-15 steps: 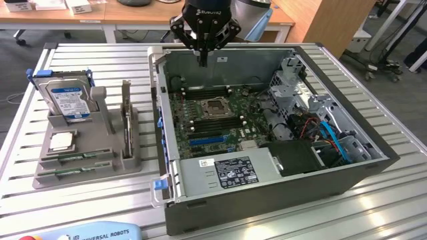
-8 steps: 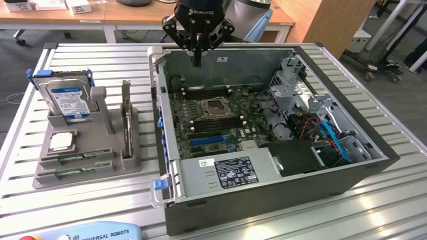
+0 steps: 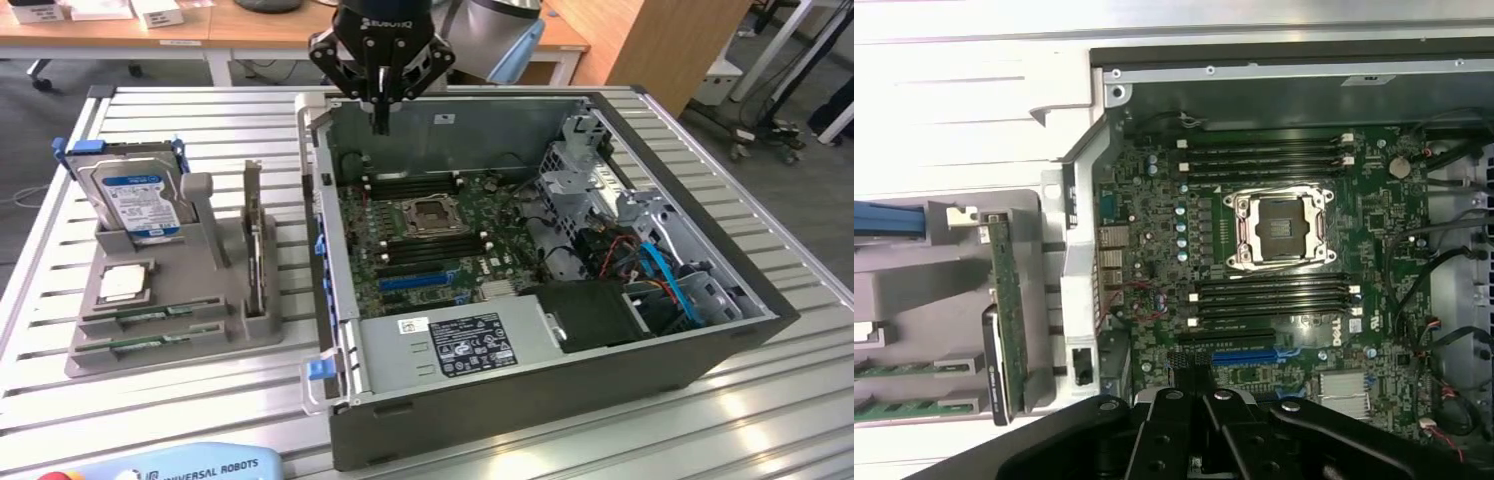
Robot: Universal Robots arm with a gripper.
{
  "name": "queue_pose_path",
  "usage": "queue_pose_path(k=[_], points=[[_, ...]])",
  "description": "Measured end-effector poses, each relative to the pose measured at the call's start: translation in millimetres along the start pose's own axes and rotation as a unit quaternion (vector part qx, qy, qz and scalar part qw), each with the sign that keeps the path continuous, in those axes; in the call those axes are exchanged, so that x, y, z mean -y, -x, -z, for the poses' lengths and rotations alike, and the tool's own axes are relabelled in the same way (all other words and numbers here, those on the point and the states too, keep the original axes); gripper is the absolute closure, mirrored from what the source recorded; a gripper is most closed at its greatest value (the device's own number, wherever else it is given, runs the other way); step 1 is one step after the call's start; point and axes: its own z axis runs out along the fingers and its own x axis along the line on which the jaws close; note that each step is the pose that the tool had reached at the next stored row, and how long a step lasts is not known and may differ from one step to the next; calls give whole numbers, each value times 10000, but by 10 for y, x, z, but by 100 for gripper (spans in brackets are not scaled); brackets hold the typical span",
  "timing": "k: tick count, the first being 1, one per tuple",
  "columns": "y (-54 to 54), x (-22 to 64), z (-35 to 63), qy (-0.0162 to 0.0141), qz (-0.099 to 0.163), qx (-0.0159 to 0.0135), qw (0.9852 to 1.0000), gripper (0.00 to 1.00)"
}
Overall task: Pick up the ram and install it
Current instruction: 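Reach for the ram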
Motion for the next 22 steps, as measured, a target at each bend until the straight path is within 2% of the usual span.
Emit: queue_pose_path(k=[22], points=[[-406,30,8,0,0,0,10000,90]])
